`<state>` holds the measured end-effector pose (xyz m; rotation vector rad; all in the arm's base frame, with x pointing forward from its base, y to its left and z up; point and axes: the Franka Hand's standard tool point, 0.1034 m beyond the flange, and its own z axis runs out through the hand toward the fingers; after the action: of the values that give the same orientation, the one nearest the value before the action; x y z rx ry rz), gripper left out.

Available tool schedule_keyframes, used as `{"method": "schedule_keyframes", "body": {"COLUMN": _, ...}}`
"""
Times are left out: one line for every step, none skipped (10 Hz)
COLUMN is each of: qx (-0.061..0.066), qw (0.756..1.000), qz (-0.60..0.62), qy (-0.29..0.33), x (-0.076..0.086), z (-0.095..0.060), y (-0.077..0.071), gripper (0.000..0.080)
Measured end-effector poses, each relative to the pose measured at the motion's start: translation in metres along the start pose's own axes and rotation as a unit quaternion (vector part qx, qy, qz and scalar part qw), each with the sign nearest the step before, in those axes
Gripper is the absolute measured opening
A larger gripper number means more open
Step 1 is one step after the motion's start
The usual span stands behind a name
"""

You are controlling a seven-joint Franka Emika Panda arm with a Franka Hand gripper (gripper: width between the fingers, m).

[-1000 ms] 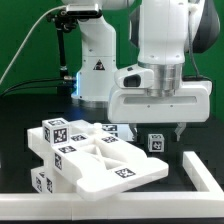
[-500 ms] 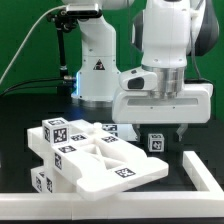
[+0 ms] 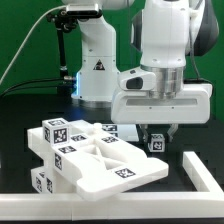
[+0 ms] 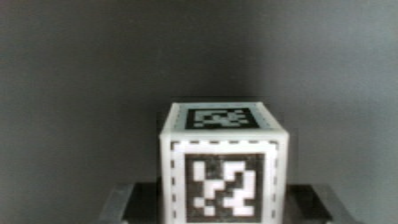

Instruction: Assemble chair

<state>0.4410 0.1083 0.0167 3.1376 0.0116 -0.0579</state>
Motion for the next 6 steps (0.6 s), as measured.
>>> {"method": "schedule_keyframes", "body": {"qx": 0.0, "qw": 1.0, "qz": 0.0, "qy": 0.0, "x": 0.0, "z": 0.0, "y": 0.0, "gripper": 0.0282}}
{"method": "schedule_keyframes", "body": {"qx": 0.0, "qw": 1.0, "qz": 0.0, "qy": 0.0, "x": 0.0, "z": 0.0, "y": 0.0, "gripper": 0.0282}}
{"method": "schedule_keyframes", "body": {"qx": 0.0, "qw": 1.0, "qz": 0.0, "qy": 0.0, "x": 0.0, "z": 0.0, "y": 0.0, "gripper": 0.0282}}
{"method": "schedule_keyframes", "body": {"qx": 0.0, "qw": 1.0, "qz": 0.0, "qy": 0.0, "x": 0.0, "z": 0.0, "y": 0.0, "gripper": 0.0282}}
{"method": "schedule_keyframes", "body": {"qx": 0.0, "qw": 1.0, "qz": 0.0, "qy": 0.0, "x": 0.0, "z": 0.0, "y": 0.0, "gripper": 0.0282}}
{"method": "schedule_keyframes", "body": {"qx": 0.0, "qw": 1.0, "qz": 0.0, "qy": 0.0, "x": 0.0, "z": 0.0, "y": 0.0, "gripper": 0.0282}}
